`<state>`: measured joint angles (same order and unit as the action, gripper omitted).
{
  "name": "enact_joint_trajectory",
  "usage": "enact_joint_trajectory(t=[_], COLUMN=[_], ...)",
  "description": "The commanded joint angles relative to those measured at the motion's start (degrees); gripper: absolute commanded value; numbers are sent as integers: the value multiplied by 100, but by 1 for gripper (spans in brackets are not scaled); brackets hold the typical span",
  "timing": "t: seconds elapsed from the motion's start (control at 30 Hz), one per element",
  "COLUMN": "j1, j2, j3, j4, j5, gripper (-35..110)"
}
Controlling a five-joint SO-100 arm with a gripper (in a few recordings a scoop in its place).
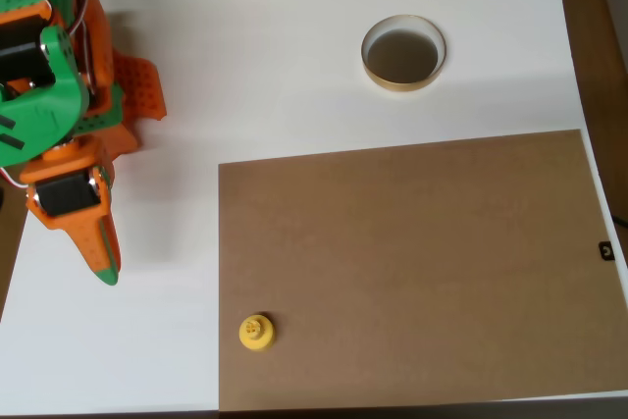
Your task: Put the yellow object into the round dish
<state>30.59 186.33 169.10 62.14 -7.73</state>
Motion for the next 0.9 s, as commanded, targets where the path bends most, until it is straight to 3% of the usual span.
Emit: enact_joint_trajectory(t=[0.0,0.87], j1=[79,26], j2=[123,114], j3=[-35,-44], j4=[-18,-9], j5=[-53,-79], gripper=[4,4])
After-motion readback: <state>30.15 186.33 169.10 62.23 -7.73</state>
